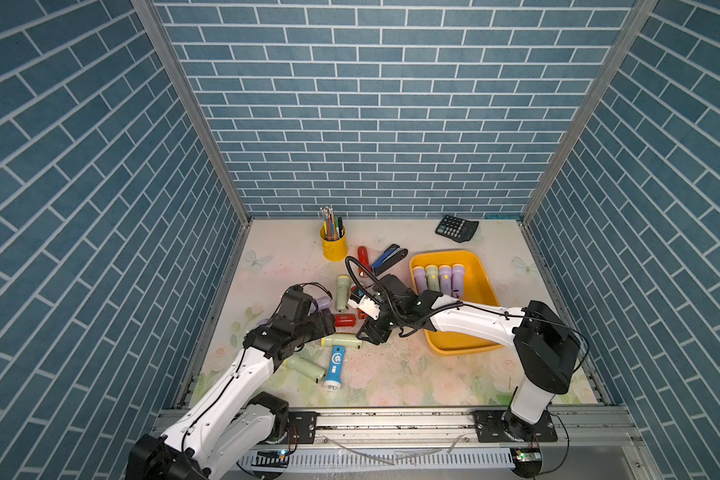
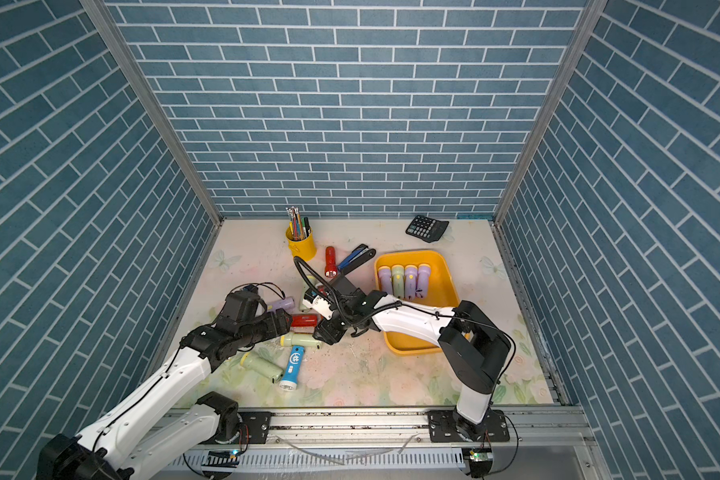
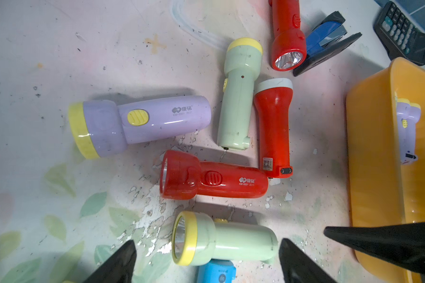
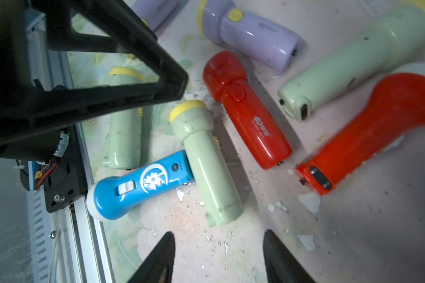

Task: Put the flashlights into the storage boxes
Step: Pick up the flashlight from the center of the board.

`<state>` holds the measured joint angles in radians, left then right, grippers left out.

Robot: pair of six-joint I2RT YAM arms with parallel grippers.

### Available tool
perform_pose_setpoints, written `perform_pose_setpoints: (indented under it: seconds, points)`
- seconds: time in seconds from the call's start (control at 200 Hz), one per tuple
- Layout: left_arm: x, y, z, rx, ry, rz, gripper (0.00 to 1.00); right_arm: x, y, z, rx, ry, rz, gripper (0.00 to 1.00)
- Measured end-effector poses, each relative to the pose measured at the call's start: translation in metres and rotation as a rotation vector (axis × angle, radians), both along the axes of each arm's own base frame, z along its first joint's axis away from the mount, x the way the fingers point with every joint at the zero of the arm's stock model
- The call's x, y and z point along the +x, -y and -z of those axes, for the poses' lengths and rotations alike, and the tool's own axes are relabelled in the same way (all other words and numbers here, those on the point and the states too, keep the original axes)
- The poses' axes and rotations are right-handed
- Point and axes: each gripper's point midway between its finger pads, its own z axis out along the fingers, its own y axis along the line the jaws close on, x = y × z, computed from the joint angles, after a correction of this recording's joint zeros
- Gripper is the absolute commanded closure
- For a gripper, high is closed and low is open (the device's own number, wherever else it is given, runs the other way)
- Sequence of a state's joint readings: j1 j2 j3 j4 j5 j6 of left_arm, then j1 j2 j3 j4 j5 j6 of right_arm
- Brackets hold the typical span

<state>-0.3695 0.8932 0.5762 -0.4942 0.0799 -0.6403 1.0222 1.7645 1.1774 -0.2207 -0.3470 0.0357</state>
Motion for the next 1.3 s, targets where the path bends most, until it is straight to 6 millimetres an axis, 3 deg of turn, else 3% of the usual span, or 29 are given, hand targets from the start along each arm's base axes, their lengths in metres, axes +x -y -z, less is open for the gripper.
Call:
perform_pose_setpoints:
  seconds: [0.27,0.43,0.68,1.3]
  points:
    - [-0.002,-0.004,0.002,-0.01,-0.015,-0.011,0.08,-0.011,-0.003,0.049,-0.09,-0.016,-0.088,0.41]
    - [-0.003,-0.004,0.002,-0.015,-0.018,-0.01,0.08,-0.011,-0.004,0.064,-0.136,-0.007,-0.118,0.41]
    - [-0.003,-0.004,0.002,-0.018,-0.019,-0.01,0.08,-0.004,-0.014,0.073,-0.154,0.019,-0.149,0.43]
    - [-0.004,-0.004,0.003,-0.014,-0.017,-0.005,0.09,0.001,-0.02,0.074,-0.172,0.102,-0.185,0.69]
